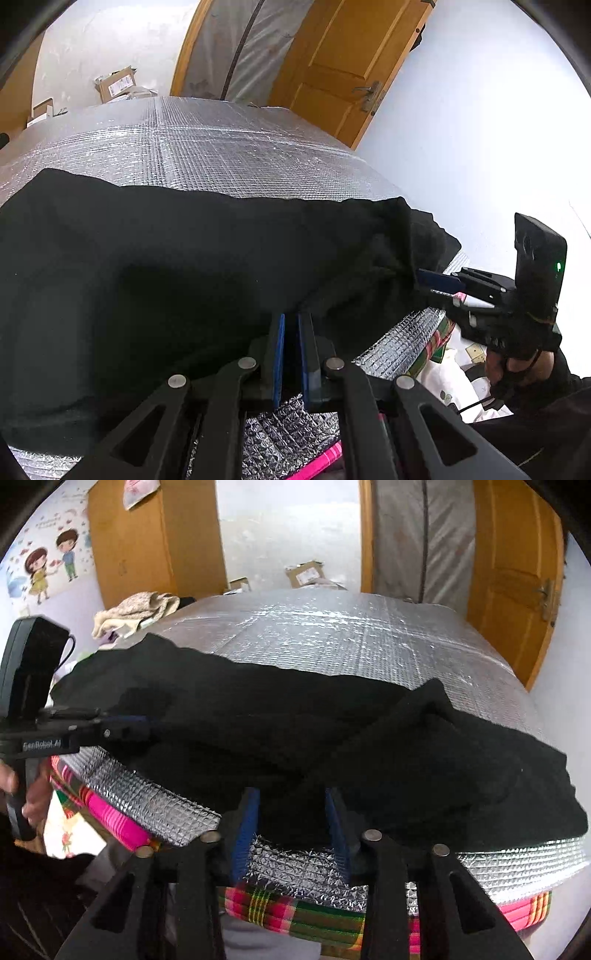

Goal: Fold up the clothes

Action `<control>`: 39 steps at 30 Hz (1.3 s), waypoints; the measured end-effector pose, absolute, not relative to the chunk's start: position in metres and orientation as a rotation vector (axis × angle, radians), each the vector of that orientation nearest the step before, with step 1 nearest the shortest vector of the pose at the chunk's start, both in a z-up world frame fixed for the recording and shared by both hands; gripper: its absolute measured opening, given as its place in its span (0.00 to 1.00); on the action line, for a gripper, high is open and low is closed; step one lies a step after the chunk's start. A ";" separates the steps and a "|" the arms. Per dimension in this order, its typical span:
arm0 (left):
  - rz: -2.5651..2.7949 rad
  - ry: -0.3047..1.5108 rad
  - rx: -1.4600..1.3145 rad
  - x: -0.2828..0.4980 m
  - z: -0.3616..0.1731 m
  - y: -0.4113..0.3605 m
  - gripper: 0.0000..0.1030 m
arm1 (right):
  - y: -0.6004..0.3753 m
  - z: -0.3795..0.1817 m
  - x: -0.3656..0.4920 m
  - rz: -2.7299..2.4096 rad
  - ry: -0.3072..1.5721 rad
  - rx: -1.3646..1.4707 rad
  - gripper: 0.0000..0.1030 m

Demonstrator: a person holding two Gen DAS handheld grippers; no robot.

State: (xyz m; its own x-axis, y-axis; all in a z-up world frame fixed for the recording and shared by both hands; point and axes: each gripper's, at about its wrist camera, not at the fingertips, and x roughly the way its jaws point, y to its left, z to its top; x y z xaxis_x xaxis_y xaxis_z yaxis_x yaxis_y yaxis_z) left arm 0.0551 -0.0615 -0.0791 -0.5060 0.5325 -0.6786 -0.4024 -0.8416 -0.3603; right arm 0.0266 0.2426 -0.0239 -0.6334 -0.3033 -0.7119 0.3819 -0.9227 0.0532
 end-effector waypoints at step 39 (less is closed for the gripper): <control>2.330 -0.067 -0.965 0.060 -0.062 -0.029 0.21 | 0.439 0.000 -0.011 -2.914 -0.753 1.119 0.41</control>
